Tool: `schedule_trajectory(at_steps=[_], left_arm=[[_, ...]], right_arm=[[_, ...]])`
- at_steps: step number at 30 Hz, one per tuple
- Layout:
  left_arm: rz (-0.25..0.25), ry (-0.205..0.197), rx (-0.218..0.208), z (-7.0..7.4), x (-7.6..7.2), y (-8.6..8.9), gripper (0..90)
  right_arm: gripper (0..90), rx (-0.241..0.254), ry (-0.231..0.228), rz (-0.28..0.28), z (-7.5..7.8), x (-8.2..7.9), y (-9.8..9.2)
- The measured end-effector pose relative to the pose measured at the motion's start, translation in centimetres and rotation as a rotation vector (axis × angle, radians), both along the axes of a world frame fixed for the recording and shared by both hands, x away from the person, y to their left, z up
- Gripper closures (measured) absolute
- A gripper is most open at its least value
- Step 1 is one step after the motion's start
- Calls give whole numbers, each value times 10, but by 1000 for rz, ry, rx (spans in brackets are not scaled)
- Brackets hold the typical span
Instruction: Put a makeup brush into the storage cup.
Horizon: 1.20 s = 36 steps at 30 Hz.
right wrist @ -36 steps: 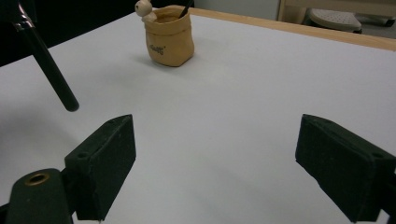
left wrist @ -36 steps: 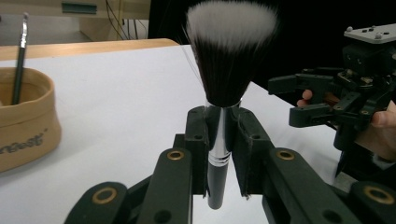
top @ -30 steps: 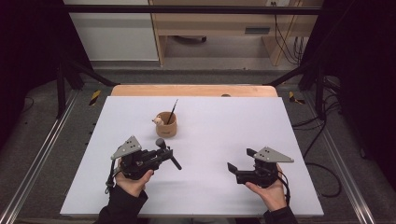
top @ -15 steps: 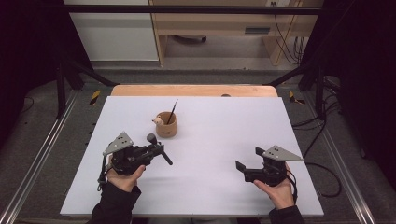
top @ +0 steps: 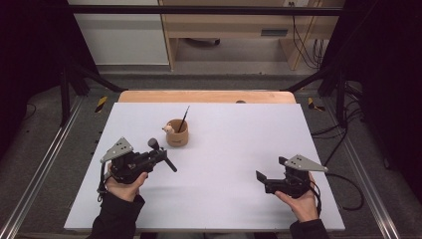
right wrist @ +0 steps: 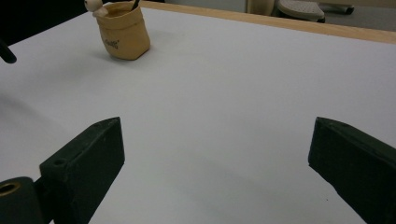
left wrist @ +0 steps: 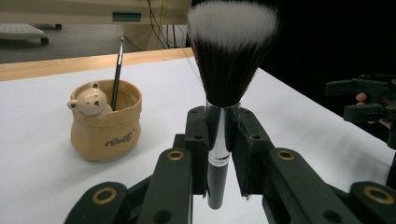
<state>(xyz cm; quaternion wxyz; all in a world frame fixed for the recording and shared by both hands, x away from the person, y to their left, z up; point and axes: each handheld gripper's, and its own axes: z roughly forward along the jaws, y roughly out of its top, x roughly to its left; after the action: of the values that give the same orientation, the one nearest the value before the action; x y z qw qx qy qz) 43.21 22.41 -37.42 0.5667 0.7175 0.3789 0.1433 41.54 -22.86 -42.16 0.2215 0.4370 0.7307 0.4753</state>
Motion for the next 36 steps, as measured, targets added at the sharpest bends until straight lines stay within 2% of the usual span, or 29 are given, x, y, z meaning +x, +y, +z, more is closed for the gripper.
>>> schedule_trajectory(at_steps=[10,20,28,36], left_arm=[[11,-12,13,8,4,0,769],[21,-20,62,19,17,0,769],[26,-30,96,34,27,-7,769],[24,-35,107,41,37,-15,769]], right_arm=[[37,-13,0,-17,-1,1,-1],[36,-11,0,-23,1,1,-3],[36,-10,-1,-21,1,1,-1],[35,-9,-5,-21,2,0,-2]])
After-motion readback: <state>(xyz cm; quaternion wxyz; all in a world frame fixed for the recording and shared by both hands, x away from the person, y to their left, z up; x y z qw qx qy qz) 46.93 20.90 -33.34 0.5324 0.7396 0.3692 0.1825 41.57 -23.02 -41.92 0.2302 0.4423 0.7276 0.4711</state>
